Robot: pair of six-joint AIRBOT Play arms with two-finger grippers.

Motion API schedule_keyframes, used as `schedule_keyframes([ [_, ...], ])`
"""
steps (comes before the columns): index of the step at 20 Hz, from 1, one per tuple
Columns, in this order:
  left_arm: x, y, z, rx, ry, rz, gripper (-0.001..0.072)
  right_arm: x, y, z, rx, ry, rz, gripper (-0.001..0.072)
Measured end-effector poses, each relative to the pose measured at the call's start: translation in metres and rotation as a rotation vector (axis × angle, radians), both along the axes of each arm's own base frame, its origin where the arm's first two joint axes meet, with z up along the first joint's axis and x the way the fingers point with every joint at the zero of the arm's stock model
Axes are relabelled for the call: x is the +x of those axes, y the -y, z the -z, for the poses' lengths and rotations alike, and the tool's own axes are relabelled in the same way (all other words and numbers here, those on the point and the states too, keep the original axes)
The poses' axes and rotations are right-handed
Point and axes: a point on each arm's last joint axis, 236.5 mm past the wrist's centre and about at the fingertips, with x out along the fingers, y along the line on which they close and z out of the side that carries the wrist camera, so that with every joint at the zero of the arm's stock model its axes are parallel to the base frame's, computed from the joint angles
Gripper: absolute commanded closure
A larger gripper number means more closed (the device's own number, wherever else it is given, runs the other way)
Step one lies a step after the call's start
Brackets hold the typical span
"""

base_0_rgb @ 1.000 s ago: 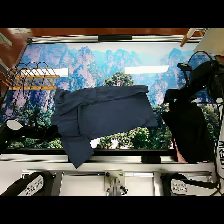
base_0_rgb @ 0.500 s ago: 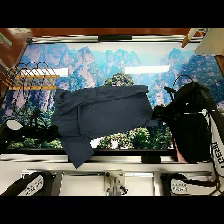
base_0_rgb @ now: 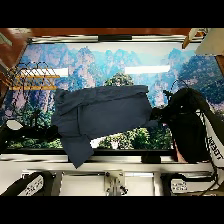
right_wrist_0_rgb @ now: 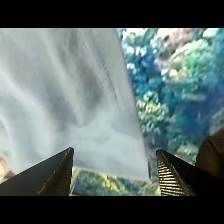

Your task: Fold the shirts.

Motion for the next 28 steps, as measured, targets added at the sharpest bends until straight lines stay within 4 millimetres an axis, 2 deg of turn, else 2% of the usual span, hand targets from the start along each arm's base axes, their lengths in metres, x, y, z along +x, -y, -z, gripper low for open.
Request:
schedule_keyframes([
  [4,0.000,0.000,0.000,0.000,0.000,0.000,0.0675,0.000,-0.002,0.002,-0.006,0.001,-0.006,0.0082],
  [7,0.000,0.000,0.000,0.000,0.000,0.000,0.0675,-0.004,-0.013,0.005,-0.001,-0.016,-0.037,0.0082],
  [8,0.000,0.000,0.000,0.000,0.001,0.000,0.0675,-0.007,-0.019,0.007,0.006,-0.030,-0.050,0.0142],
  [11,0.005,-0.001,-0.004,0.002,0.014,0.001,0.0675,-0.015,-0.033,0.014,0.016,-0.066,-0.084,0.0559],
  [12,0.008,-0.002,-0.006,0.004,0.022,0.001,0.0676,-0.017,-0.035,0.015,0.015,-0.072,-0.091,0.0635],
  [14,0.017,-0.004,-0.014,0.011,0.050,0.001,0.0676,-0.015,-0.037,0.014,0.013,-0.068,-0.103,0.0635],
  [16,0.031,-0.007,-0.029,0.021,0.095,0.020,0.0677,-0.004,-0.035,0.005,-0.008,-0.018,-0.118,0.0636],
  [18,0.052,-0.013,-0.058,0.049,0.172,0.051,0.0677,0.015,-0.036,-0.025,-0.003,0.077,-0.128,0.0636],
  [20,0.084,-0.023,-0.111,0.108,0.315,0.085,0.0676,0.043,-0.038,-0.079,-0.002,0.239,-0.155,0.0636],
  [21,0.102,-0.029,-0.152,0.148,0.425,0.100,0.0676,0.060,-0.036,-0.117,-0.013,0.356,-0.174,0.0636],
  [22,0.118,-0.035,-0.203,0.196,0.549,0.109,0.0676,0.072,-0.033,-0.158,-0.031,0.474,-0.196,0.0636],
  [23,0.128,-0.040,-0.259,0.245,0.684,0.106,0.0676,0.083,-0.031,-0.211,-0.053,0.623,-0.211,0.0636],
  [24,0.131,-0.045,-0.324,0.302,0.836,0.097,0.0675,0.088,-0.027,-0.264,-0.085,0.764,-0.215,0.0636],
  [25,0.125,-0.047,-0.384,0.355,0.974,0.084,0.0675,0.087,-0.019,-0.323,-0.135,0.920,-0.211,0.0636],
  [26,0.110,-0.047,-0.449,0.413,1.126,0.064,0.0675,0.079,-0.013,-0.379,-0.173,1.068,-0.197,0.0636],
  [27,0.088,-0.044,-0.502,0.461,1.255,0.048,0.0675,0.062,-0.010,-0.438,-0.201,1.230,-0.175,0.0636],
  [28,0.060,-0.039,-0.552,0.508,1.381,0.030,0.0676,0.041,-0.007,-0.486,-0.220,1.360,-0.152,0.0636],
])
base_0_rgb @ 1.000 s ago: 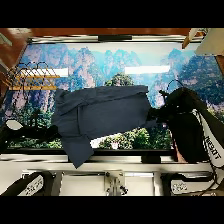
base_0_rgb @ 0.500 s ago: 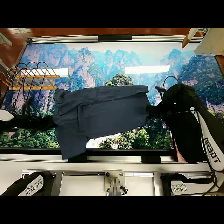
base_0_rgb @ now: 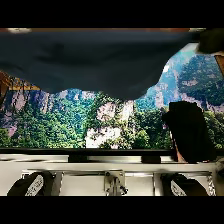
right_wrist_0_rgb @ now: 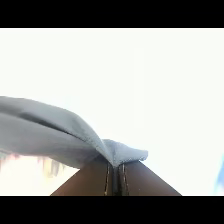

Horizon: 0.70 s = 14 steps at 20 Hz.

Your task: Fold the shirts.

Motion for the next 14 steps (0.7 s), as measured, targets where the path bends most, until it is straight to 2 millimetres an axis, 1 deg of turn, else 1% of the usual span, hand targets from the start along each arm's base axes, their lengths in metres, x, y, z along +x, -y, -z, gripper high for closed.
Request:
schedule_keyframes([
  [1,-0.028,0.007,-0.038,0.021,0.108,-0.009,0.0676,-0.027,0.004,-0.043,0.008,0.121,0.016,0.0636],
  [2,-0.060,0.014,-0.072,0.036,0.214,-0.017,0.0676,-0.053,0.007,-0.075,0.018,0.219,0.032,0.0636],
  [3,-0.088,0.022,-0.094,0.048,0.291,-0.021,0.0676,-0.082,0.011,-0.103,0.030,0.304,0.045,0.0636],
  [4,-0.116,0.028,-0.111,0.066,0.358,-0.031,0.0675,-0.107,0.012,-0.121,0.041,0.362,0.051,0.0636],
  [5,-0.135,0.033,-0.120,0.079,0.397,-0.039,0.0675,-0.132,0.014,-0.135,0.055,0.411,0.056,0.0636],
  [6,-0.152,0.034,-0.123,0.099,0.412,-0.059,0.0676,-0.151,0.016,-0.144,0.065,0.443,0.067,0.0636],
  [8,-0.174,0.035,-0.123,0.128,0.424,-0.090,0.0675,-0.177,0.021,-0.151,0.072,0.469,0.088,0.0636],
  [9,-0.180,0.034,-0.120,0.139,0.412,-0.102,0.0676,-0.186,0.023,-0.150,0.075,0.469,0.096,0.0636],
  [10,-0.182,0.032,-0.114,0.150,0.389,-0.115,0.0675,-0.190,0.025,-0.145,0.075,0.448,0.102,0.0635],
  [12,-0.186,0.030,-0.104,0.160,0.350,-0.127,0.0676,-0.193,0.026,-0.132,0.070,0.390,0.110,0.0635],
  [14,-0.179,0.026,-0.088,0.169,0.287,-0.137,0.0675,-0.193,0.027,-0.114,0.062,0.314,0.117,0.0636],
])
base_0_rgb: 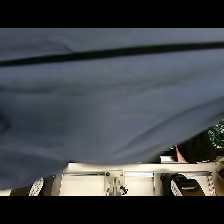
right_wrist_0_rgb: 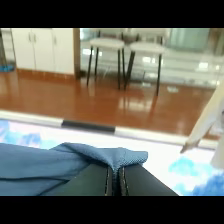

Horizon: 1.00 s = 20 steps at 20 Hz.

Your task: Fold the shirts.

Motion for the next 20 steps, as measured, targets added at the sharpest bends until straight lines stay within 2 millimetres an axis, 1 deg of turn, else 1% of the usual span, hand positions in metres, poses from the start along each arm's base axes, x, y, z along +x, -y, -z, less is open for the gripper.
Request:
schedule_keyframes([
  [1,0.006,-0.003,0.010,-0.001,-0.040,-0.006,0.0675,0.005,0.001,0.012,-0.001,-0.053,0.005,0.0635],
  [3,0.023,-0.008,0.038,-0.013,-0.144,-0.006,0.0676,0.019,0.003,0.044,-0.010,-0.192,0.015,0.0636],
  [4,0.035,-0.013,0.055,-0.025,-0.207,-0.009,0.0675,0.028,0.004,0.067,-0.010,-0.287,0.017,0.0635],
  [6,0.060,-0.021,0.098,-0.057,-0.352,-0.004,0.0676,0.052,0.005,0.122,0.002,-0.494,0.028,0.0636],
  [8,0.089,-0.030,0.152,-0.100,-0.517,0.001,0.0676,0.078,0.005,0.189,0.028,-0.707,0.044,0.0635],
  [9,0.104,-0.035,0.183,-0.128,-0.602,0.003,0.0676,0.090,0.005,0.221,0.037,-0.789,0.051,0.0635],
  [11,0.137,-0.043,0.240,-0.190,-0.726,0.013,0.0676,0.123,0.002,0.283,0.065,-0.895,0.060,0.0635],
  [12,0.156,-0.047,0.265,-0.221,-0.764,0.021,0.0676,0.143,-0.002,0.310,0.083,-0.916,0.054,0.0636],
  [13,0.176,-0.052,0.290,-0.253,-0.794,0.020,0.0676,0.165,-0.007,0.330,0.108,-0.916,0.043,0.0636],
  [14,0.196,-0.057,0.311,-0.282,-0.812,0.019,0.0676,0.190,-0.013,0.351,0.133,-0.907,0.028,0.0636],
  [16,0.234,-0.066,0.357,-0.334,-0.864,0.010,0.0676,0.238,-0.022,0.383,0.188,-0.862,0.007,0.0635],
  [18,0.271,-0.069,0.397,-0.393,-0.900,0.013,0.0676,0.277,-0.025,0.415,0.240,-0.826,0.015,0.0635],
  [20,0.305,-0.070,0.431,-0.456,-0.908,0.011,0.0676,0.306,-0.024,0.443,0.281,-0.794,0.037,0.0635],
])
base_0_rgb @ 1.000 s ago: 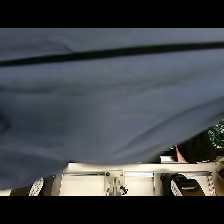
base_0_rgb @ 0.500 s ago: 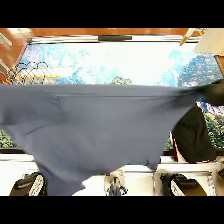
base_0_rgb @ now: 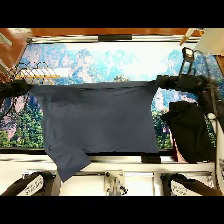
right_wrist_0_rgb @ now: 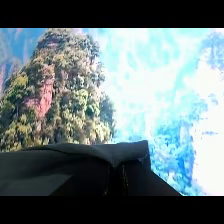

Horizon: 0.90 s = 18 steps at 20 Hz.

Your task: Fold the shirts.

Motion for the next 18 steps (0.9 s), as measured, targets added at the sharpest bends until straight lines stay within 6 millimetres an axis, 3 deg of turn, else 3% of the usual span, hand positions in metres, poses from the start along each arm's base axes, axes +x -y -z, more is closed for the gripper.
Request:
schedule_keyframes([
  [4,0.053,0.000,0.045,-0.075,0.034,-0.073,0.0676,0.035,0.009,0.033,0.014,0.054,0.068,0.0635],
  [9,0.083,0.010,0.095,-0.090,0.016,-0.102,0.0675,0.046,0.005,0.069,0.013,0.031,0.080,0.0635],
  [14,0.080,0.020,0.128,-0.054,-0.056,-0.038,0.0675,0.042,-0.002,0.084,0.007,-0.006,0.060,0.0635],
  [18,0.046,0.016,0.150,-0.017,-0.208,0.054,0.0675,0.022,0.002,0.088,0.005,-0.095,0.035,0.0635],
])
